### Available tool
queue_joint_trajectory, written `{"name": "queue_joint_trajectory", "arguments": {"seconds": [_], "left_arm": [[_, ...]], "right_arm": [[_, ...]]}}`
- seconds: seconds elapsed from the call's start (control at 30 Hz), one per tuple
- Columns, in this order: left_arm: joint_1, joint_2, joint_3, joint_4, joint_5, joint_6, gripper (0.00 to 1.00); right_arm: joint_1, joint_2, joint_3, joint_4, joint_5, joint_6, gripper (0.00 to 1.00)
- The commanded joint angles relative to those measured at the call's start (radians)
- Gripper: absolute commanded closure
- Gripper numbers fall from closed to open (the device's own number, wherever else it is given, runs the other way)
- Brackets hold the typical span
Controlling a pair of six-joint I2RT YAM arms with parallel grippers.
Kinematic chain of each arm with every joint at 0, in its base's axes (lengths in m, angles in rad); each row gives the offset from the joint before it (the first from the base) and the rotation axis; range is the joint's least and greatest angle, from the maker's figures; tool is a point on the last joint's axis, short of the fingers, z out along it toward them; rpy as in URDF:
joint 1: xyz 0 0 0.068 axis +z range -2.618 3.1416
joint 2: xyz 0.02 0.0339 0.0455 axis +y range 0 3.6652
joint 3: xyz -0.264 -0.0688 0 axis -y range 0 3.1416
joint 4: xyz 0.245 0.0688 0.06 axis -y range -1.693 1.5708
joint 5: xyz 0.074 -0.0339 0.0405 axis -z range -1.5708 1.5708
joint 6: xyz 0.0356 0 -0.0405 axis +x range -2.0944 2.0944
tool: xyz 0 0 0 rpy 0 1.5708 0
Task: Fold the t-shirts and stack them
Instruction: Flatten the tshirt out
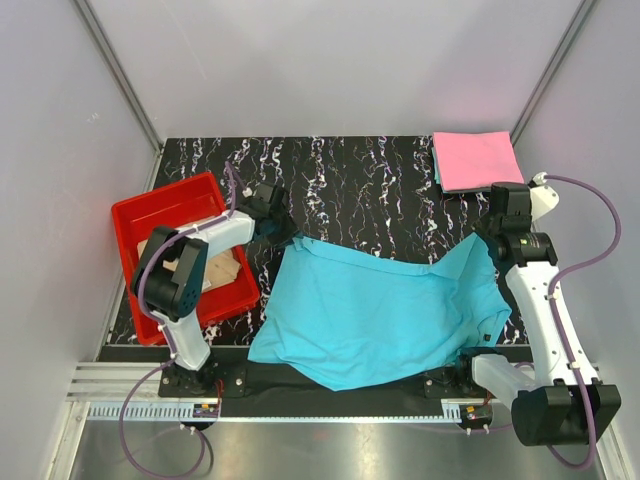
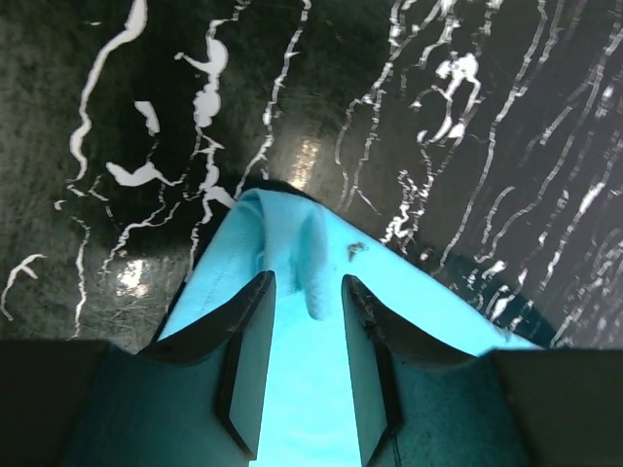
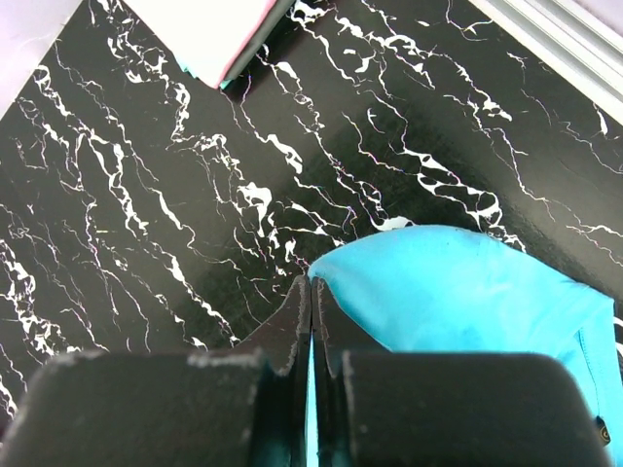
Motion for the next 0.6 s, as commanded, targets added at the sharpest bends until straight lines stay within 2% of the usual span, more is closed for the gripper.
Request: {"name": "queue_joint_trajectory", "arguments": {"seconds": [0.0, 0.13, 0.57], "left_arm": [[-0.016, 0.002, 0.038, -0.034, -0.106, -0.014, 0.62], [-0.016, -0.006, 0.021, -0.028, -0.125, -0.028, 0.68], [-0.039, 0.037, 0.058, -0.057, -0.111, -0.039, 0.68]], "right_arm": [[-0.005, -0.012, -0.002, 0.048, -0.009, -0.004, 1.00], [-0.002, -0.007, 0.003, 0.051, -0.009, -0.010, 1.00], [-0.004, 0.011, 0.009, 0.054, -0.017, -0.002, 1.00]]}}
